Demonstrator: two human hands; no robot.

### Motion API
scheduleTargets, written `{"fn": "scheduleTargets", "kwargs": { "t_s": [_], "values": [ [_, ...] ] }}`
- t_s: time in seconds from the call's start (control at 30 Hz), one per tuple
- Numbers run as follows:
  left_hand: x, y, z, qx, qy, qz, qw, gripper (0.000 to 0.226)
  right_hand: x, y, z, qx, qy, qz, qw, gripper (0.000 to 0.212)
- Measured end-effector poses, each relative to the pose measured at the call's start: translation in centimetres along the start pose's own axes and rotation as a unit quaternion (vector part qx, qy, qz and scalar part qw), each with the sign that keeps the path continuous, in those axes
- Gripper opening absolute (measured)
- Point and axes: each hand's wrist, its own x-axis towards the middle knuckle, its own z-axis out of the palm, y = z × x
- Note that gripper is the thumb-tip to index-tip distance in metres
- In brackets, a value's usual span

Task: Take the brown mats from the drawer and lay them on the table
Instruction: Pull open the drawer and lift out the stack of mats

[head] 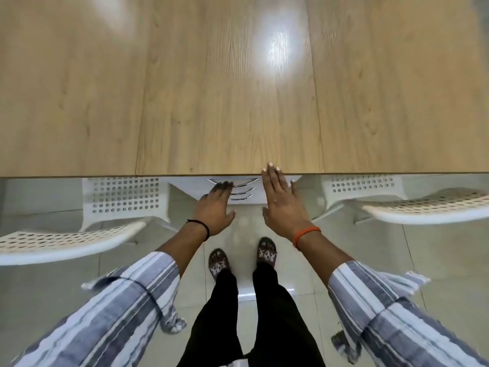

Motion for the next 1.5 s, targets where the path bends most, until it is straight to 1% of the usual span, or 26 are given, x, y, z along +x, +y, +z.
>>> {"fn": "scheduleTargets", "kwargs": {
  "t_s": [0.07,0.13,0.27,0.33,0.47,0.6,0.67,0.73,0.77,0.8,0.83,0.9,0.93,0.97,1.0,1.03,1.1,1.2,1.23,1.37,1.5],
  "values": [
    [0.9,-0.2,0.1,0.033,-0.017,-0.004,0.999,0.077,0.2,-0.1,0.1,0.006,-0.012,0.004,1.0,0.087],
    [1.8,-0.4,0.2,0.042,-0.019,-0.009,0.999,0.073,0.3,-0.1,0.4,-0.002,-0.02,0.008,1.0,0.09],
    [3.2,-0.6,-0.4,0.029,0.017,-0.015,0.999,0.055,0.8,-0.1,0.5,0.005,-0.038,0.015,0.999,0.096],
    [3.6,-0.4,-0.6,0.026,0.021,-0.022,0.999,0.049,0.9,-0.1,0.4,-0.004,-0.05,0.019,0.999,0.096],
    [3.2,0.2,0.1,0.021,0.037,-0.047,0.998,0.046,0.9,-0.4,0.3,-0.02,-0.058,0.029,0.998,0.096],
    [1.1,0.5,1.4,0.015,0.037,-0.049,0.998,0.046,1.2,-0.6,0.2,-0.051,-0.066,0.031,0.996,0.093],
    [-0.4,0.7,2.0,-0.009,0.024,-0.048,0.999,0.045,1.2,-0.6,0.1,-0.054,-0.066,0.033,0.996,0.093],
    [-1.8,0.7,2.3,-0.054,-0.003,-0.05,0.997,0.045,1.2,-0.6,0.2,-0.046,-0.062,0.028,0.997,0.092],
    [-2.6,0.7,2.2,-0.082,-0.005,-0.051,0.995,0.043,1.2,-0.6,0.2,-0.037,-0.057,0.027,0.997,0.091],
    [-3.5,0.6,2.1,-0.113,0.011,-0.051,0.992,0.04,1.1,-0.6,0.3,-0.024,-0.047,0.026,0.998,0.09],
    [-4.4,0.6,1.8,-0.143,0.042,-0.049,0.988,0.035,1.0,-0.6,0.4,-0.009,-0.035,0.024,0.999,0.09],
    [-6.3,0.5,1.2,-0.151,0.147,-0.029,0.977,0.025,0.5,-0.2,0.9,0.023,0.0,0.012,1.0,0.087],
    [-7.1,0.4,0.9,-0.13,0.201,-0.016,0.971,0.023,0.0,0.0,1.2,0.037,0.024,-0.001,0.999,0.082],
    [-7.7,0.2,0.6,-0.103,0.243,-0.01,0.965,0.024,-0.7,0.2,1.7,0.047,0.046,-0.018,0.998,0.071],
    [-8.1,-0.3,0.4,-0.076,0.263,-0.012,0.962,0.027,-1.5,0.4,2.2,0.058,0.062,-0.032,0.996,0.056],
    [-8.3,-0.9,0.2,-0.052,0.258,-0.017,0.965,0.032,-2.5,0.4,2.9,0.066,0.063,-0.04,0.995,0.045],
    [-8.2,-2.4,0.2,-0.024,0.213,-0.024,0.976,0.036,-4.0,0.5,4.1,0.071,0.044,-0.046,0.995,0.039],
    [-8.5,-3.7,0.3,-0.037,0.168,-0.017,0.985,0.029,-4.7,0.4,4.9,0.101,0.06,-0.014,0.993,0.033],
    [-8.6,-3.7,0.2,-0.051,0.156,-0.018,0.986,0.026,-4.7,0.4,4.7,0.106,0.054,0.002,0.993,0.034],
    [-10.1,-3.6,-0.2,-0.099,0.055,-0.055,0.992,0.023,-5.2,0.1,3.7,0.092,-0.03,0.041,0.994,0.035],
    [-12.1,-3.6,0.2,-0.102,-0.037,-0.054,0.993,0.026,-5.9,0.4,4.4,0.12,-0.098,0.06,0.986,0.032]
  ]
}}
